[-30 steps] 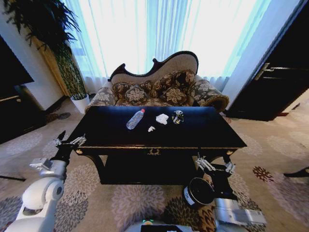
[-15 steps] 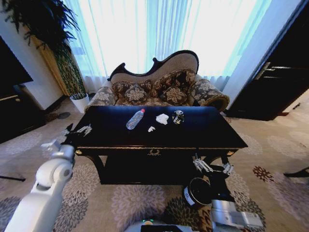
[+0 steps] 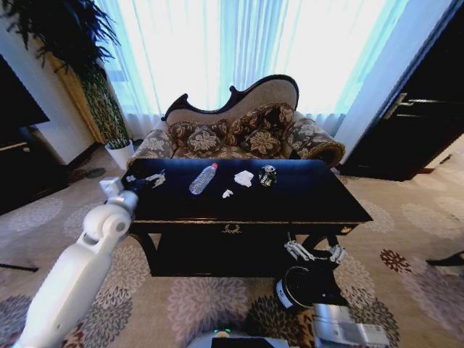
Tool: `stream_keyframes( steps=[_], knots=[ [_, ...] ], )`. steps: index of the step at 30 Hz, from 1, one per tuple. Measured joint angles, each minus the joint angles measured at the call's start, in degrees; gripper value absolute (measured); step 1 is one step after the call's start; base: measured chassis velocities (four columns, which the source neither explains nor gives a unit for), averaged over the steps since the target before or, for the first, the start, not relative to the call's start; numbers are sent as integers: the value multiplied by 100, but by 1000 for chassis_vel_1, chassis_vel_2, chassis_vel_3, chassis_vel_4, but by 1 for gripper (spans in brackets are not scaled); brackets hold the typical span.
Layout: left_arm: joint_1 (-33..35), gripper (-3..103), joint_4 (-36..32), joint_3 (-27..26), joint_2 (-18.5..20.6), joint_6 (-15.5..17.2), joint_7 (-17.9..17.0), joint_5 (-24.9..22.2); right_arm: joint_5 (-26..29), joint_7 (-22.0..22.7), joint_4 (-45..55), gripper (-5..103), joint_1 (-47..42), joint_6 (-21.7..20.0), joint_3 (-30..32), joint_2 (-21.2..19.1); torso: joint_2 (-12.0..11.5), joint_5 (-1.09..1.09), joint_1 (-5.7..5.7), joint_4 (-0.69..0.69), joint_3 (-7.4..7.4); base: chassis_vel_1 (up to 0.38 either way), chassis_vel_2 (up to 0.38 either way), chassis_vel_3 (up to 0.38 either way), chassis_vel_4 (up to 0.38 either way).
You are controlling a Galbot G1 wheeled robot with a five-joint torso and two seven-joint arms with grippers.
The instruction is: Move to the front of the table and place the trash on the table into the trash bin.
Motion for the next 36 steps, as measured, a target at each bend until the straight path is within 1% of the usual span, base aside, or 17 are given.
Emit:
stream_keyframes(
  steps=[1,2,4,6,9,10,14,18,21,23,27,30,31,34,36],
  knots=[
    [-151,100,87,125,23,5,255,-21,-7,0,0,100,-2,9,15,0,0,0,0,-1,0,0,0,0,0],
    [-258,100,145,231,40,24,434,-26,-11,0,0,100,-5,18,29,-1,0,0,0,0,0,0,0,0,0],
    [-439,100,243,413,75,147,677,2,-31,-1,0,100,-10,48,50,-1,0,0,0,0,0,0,0,0,0],
    [-496,100,271,477,89,208,736,31,-39,-2,0,100,-10,62,53,-2,0,0,0,0,0,0,0,0,0],
    [-663,100,358,725,160,513,867,152,-77,-8,0,100,-8,88,50,-3,0,0,0,0,0,0,0,0,0],
    [-663,100,358,725,160,513,867,152,-77,-8,0,100,-8,88,50,-3,0,0,0,0,0,0,0,0,0],
    [-817,100,544,901,166,709,985,200,-131,-17,0,100,-5,117,47,-3,0,0,0,1,-1,0,0,0,0],
    [-947,100,729,1013,126,755,1042,205,-219,-18,0,100,-11,191,60,-4,0,0,-1,0,-1,0,0,0,0],
    [-986,100,795,1063,111,756,1075,220,-238,-18,0,100,-15,203,61,-4,0,0,0,0,-1,0,0,0,0],
    [-1070,100,972,1230,27,744,1205,321,-276,-29,0,100,-27,211,59,-4,0,0,0,1,-1,0,0,0,0],
    [-1080,100,1067,1364,-80,659,1312,468,-309,-56,0,100,-54,226,56,-4,0,0,0,0,-1,0,0,0,0],
    [-1111,100,1180,1493,-203,497,1476,700,-333,-67,0,100,-88,271,64,-4,1,0,0,0,0,0,0,0,0],
    [-1111,100,1180,1493,-203,497,1476,700,-333,-67,0,100,-88,271,64,-4,1,0,0,0,0,0,0,0,0],
    [-1168,100,1261,1596,-279,325,1606,822,-355,-82,0,100,-133,329,68,-4,1,0,-1,0,-1,0,0,0,0],
    [-1177,100,1279,1617,-287,296,1629,848,-362,-86,0,100,-139,342,67,-4,1,0,0,0,-1,0,0,0,0]
  ],
)
